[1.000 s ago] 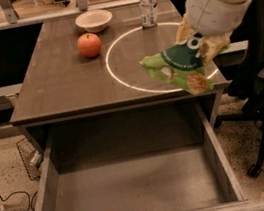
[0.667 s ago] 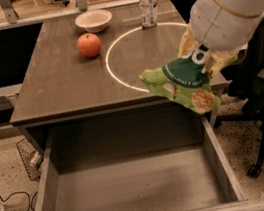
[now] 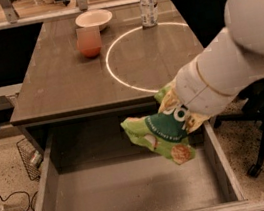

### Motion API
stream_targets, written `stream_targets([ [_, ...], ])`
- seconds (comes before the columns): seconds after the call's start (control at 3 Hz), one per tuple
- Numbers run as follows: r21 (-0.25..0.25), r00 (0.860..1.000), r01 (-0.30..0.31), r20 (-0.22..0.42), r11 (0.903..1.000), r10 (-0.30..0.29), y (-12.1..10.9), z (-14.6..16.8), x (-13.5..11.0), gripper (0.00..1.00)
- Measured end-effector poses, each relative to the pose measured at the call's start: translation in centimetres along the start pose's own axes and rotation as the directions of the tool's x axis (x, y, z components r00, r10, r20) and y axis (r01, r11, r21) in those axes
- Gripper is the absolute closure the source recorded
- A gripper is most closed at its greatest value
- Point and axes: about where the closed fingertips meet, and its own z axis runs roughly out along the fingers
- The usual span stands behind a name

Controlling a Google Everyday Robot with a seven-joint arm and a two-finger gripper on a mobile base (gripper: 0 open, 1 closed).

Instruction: Place green rice chip bag into top drawer

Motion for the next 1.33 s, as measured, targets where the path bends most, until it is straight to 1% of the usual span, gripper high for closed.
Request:
stream_targets([
  [0.33, 0.06, 0.997, 0.005, 0.077, 0.9982, -0.01, 0.2, 6.7, -0.6, 1.0],
  [0.67, 0.067, 0.996, 0.001, 0.084, 0.9978, -0.007, 0.4, 11.5, 0.2, 1.0],
  [1.0, 0.029, 0.998, 0.005, 0.061, 0.9996, -0.006, 2.2, 15.4, 3.0, 1.0],
  [1.33, 0.014, 0.994, 0.056, 0.091, 0.9984, -0.057, 3.5, 17.9, 4.2, 1.0],
])
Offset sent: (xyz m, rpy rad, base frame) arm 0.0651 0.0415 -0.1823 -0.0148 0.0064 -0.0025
